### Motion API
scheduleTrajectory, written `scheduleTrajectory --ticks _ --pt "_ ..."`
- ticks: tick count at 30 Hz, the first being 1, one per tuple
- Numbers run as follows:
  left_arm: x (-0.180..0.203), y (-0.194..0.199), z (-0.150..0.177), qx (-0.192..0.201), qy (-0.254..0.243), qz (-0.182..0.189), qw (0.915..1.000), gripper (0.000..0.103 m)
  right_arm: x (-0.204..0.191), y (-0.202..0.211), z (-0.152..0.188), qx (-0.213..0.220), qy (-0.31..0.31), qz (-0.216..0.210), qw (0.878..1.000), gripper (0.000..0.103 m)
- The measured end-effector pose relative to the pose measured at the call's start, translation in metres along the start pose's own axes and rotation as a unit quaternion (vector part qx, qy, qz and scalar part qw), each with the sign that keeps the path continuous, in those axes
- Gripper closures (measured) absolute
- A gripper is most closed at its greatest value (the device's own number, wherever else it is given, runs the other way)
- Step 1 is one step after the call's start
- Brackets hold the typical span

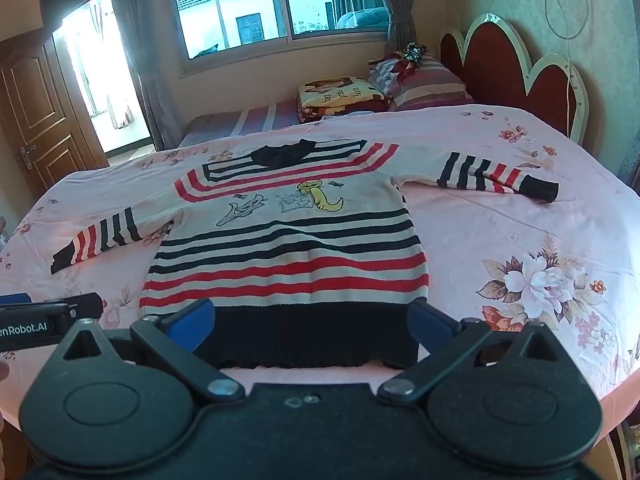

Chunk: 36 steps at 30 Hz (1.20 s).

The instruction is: Fold small clothes

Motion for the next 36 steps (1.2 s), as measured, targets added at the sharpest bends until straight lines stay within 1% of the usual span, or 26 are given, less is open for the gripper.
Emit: scheduleTrajectory --ticks 14,19,29,36 --pt "0.0033 0.0017 -0.0008 0.004 -0.003 -0.002 1.0 0.0 0.0011 0.0013 -0.0073 0.004 0.002 0.007 1.0 0.001" --pt "0.0039 0.0017 -0.0008 0.005 -0.003 -0.003 1.0 0.0 0.003 0.0031 -0.0018 0.002 -0.01 0.004 1.0 0.001" --pt "0.006 0.0028 -0.0003 0.006 -0.005 -0.001 1.0 0.0 0.0029 0.0052 -0.0081 0.037 0.004 0.0 0.999 0.001" --pt "0.0069 0.0029 -0.0002 0.006 -0.006 -0.002 1.0 0.0 0.0031 0.0046 -0.0073 0.037 0.004 0.0 0.999 0.001"
Point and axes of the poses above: each gripper's, at about its wrist camera, not at the fingertips, and y roughly against the way its jaws point, x to its right, z to its underside, the point moved 9 cm from there along -y, roughly the way its jaws point, and after that the axes turned 11 degrees about -z, right-handed, at the moved point
